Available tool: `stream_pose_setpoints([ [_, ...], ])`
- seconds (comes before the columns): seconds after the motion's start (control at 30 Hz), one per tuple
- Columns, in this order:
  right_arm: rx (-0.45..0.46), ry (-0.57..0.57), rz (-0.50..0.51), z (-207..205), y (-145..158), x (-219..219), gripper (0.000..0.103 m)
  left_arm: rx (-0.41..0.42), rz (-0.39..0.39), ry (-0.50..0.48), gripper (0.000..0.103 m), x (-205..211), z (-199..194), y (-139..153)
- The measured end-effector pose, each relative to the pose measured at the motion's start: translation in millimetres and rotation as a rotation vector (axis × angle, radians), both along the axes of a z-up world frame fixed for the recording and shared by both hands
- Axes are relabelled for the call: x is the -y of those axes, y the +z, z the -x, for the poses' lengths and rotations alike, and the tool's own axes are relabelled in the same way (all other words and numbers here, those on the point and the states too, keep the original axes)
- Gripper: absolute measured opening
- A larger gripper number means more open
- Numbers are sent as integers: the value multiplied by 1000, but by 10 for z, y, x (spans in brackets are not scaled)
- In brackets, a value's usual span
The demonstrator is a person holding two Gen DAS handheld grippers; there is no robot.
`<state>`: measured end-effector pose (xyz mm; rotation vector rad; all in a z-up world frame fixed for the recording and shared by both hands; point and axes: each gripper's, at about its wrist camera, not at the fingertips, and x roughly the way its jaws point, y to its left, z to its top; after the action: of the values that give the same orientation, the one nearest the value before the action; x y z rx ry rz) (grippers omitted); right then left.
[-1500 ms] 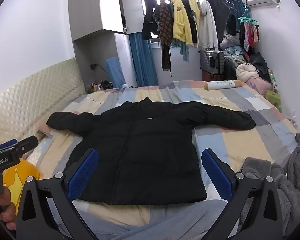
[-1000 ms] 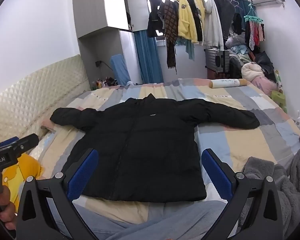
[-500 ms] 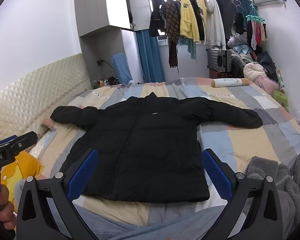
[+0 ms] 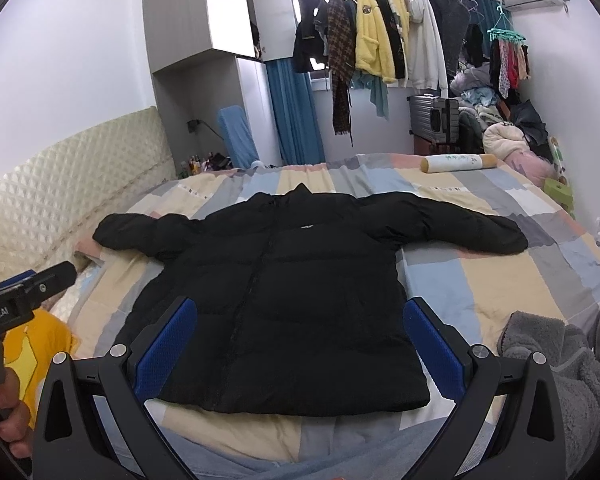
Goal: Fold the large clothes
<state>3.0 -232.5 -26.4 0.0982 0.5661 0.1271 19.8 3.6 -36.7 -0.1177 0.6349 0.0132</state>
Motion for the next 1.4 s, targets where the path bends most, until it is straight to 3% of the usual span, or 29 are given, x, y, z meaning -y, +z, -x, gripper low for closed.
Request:
stream_pose_setpoints([
  [1.4,-17,-16,9,-34,-48,38,103,-20,-12,-27,103,93,37,-50],
])
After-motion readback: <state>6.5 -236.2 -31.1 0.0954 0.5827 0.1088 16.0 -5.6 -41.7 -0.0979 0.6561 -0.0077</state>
